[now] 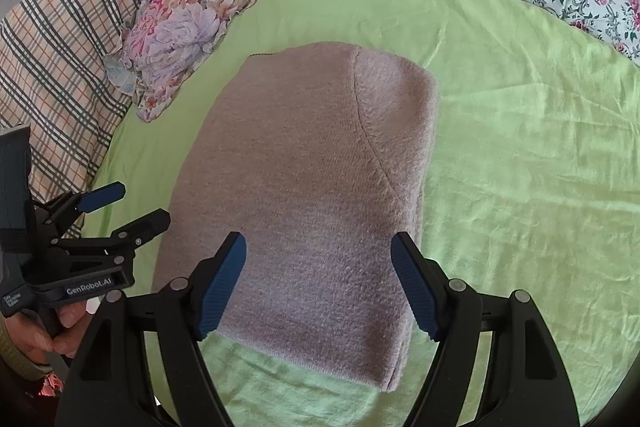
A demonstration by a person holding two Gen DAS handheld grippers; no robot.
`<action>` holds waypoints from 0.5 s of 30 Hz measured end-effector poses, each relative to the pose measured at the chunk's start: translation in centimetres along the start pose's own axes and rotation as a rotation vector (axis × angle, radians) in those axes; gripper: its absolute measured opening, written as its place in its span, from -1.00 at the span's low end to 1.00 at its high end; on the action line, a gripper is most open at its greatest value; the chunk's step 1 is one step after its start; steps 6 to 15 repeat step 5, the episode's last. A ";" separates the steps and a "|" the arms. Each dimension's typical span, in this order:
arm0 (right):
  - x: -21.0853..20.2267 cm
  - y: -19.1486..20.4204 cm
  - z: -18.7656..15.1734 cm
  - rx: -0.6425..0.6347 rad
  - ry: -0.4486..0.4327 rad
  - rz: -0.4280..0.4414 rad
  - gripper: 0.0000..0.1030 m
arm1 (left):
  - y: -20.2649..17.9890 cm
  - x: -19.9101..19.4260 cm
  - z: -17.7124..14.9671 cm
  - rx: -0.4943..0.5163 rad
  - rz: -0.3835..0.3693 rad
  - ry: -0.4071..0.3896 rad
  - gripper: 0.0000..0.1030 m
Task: Fold small clothes
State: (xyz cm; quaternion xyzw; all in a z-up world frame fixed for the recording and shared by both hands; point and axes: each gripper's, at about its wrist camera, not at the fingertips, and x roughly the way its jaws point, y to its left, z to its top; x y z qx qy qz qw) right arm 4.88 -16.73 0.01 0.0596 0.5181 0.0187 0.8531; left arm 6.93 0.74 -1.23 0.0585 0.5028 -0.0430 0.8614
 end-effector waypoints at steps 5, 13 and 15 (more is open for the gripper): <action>0.2 -0.3 0.0 0.006 -0.005 -0.004 0.46 | 0.5 0.3 0.3 -0.012 0.000 0.010 0.68; 0.2 -0.3 0.0 0.006 -0.005 -0.004 0.46 | 0.5 0.3 0.3 -0.012 0.000 0.010 0.68; 0.2 -0.3 0.0 0.006 -0.005 -0.004 0.46 | 0.5 0.3 0.3 -0.012 0.000 0.010 0.68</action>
